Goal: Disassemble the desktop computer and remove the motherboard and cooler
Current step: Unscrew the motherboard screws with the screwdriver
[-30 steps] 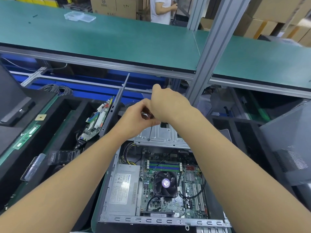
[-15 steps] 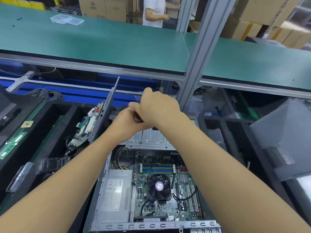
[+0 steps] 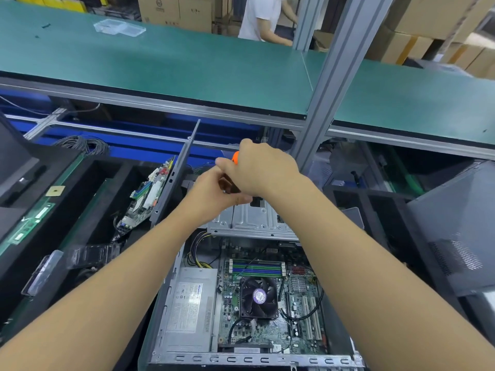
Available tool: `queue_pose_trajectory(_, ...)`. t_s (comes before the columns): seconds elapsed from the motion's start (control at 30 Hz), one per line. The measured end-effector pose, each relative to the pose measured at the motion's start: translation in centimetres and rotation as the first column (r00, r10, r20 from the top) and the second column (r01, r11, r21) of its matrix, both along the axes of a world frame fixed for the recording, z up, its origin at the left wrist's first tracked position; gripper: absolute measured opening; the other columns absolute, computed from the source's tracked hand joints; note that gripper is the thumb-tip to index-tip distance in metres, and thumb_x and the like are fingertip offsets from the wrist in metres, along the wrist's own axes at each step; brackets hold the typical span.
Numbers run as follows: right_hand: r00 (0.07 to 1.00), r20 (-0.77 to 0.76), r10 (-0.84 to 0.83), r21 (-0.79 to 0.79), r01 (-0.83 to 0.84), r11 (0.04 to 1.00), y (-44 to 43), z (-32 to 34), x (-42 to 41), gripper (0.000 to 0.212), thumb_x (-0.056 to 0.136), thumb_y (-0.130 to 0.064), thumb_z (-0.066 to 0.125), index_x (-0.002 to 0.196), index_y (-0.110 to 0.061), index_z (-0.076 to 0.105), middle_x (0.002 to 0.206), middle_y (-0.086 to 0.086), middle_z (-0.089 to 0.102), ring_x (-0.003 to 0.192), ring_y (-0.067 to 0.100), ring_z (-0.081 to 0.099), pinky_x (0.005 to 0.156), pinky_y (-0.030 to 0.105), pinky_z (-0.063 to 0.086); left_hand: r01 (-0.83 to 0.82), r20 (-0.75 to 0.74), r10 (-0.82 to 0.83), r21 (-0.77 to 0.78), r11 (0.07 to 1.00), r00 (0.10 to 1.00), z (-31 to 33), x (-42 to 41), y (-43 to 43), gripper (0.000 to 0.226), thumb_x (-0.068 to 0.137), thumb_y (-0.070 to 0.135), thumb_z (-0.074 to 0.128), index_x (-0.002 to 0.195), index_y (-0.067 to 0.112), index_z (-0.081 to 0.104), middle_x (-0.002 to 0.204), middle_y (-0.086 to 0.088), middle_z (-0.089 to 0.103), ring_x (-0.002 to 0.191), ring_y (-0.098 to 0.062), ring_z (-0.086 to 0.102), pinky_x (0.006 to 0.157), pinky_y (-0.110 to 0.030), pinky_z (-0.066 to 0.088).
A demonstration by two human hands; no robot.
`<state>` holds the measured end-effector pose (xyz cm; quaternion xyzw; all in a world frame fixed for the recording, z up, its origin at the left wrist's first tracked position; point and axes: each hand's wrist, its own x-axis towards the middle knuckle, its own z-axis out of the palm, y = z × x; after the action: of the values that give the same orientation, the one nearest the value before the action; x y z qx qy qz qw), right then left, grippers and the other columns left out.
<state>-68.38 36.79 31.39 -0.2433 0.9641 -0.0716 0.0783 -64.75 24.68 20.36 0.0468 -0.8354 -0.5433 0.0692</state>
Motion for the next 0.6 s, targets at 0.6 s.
queue_pose_trajectory(0.6, 0.992, 0.060, 0.114, -0.027, -0.112, 0.993, -0.1, 0.6, -0.4, 0.023, 0.095, -0.033, 0.052, 0.101, -0.015, 0.040, 0.077, 0.000, 0.048, 0.070, 0.020, 0.051, 0.053, 0.033, 0.033, 0.128, -0.028, -0.126, 0.075, 0.989, 0.992, -0.4, 1.0, -0.8, 0.021, 0.087, 0.029, 0.074, 0.102, 0.043, 0.069, 0.102, 0.002, 0.073, 0.100, -0.014, 0.067, 0.092, -0.034, 0.054)
